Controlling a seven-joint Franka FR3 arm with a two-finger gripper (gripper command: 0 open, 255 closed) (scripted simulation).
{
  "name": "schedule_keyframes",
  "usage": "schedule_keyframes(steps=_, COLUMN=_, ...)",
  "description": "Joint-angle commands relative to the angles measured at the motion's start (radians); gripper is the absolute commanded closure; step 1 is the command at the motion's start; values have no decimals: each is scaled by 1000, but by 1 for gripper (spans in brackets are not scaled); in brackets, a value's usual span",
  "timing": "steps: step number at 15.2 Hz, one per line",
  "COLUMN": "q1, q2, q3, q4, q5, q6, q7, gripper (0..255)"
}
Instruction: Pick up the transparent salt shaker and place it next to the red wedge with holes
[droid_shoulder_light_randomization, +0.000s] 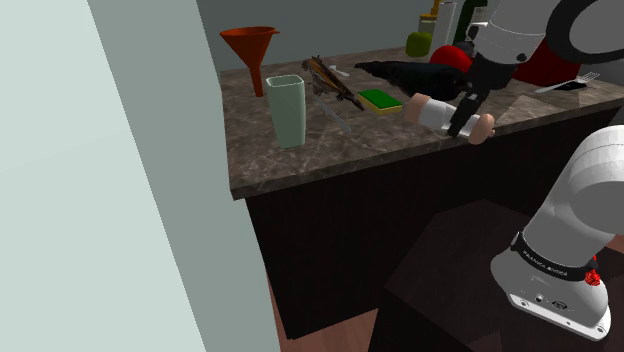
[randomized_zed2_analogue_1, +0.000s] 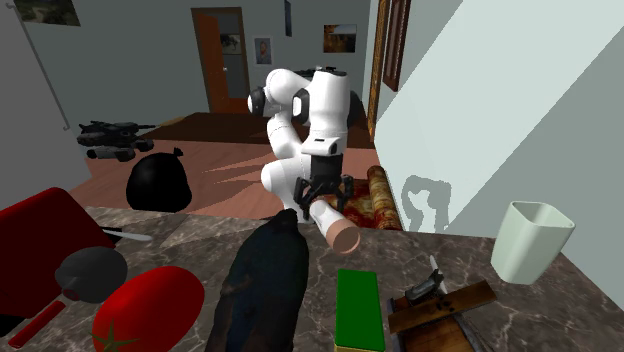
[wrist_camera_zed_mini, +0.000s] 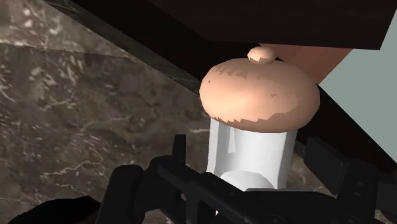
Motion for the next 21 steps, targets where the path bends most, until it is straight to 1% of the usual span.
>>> schedule_keyframes(steps=1, q1=-1, q2=5, q3=-2, q4=-14, q5=-2, q6=19, q7=0, gripper=0)
schedule_keyframes(steps=8, q1=-1, q2=5, q3=-2, q4=-13, q5=-2, q6=19, q7=0, gripper=0)
schedule_keyframes(steps=9, q1=-1, q2=5, q3=-2, q4=-13, q5=-2, q6=19, q7=0, gripper=255)
schedule_keyframes(steps=18, q1=-1, q2=5, q3=-2, q4=-14, q5=-2, q6=19, q7=0, gripper=255)
schedule_keyframes(steps=21, q1=-2, q2=14, q3=-2, q4=30, q5=-1, q6=-15, q7=-4, gripper=255)
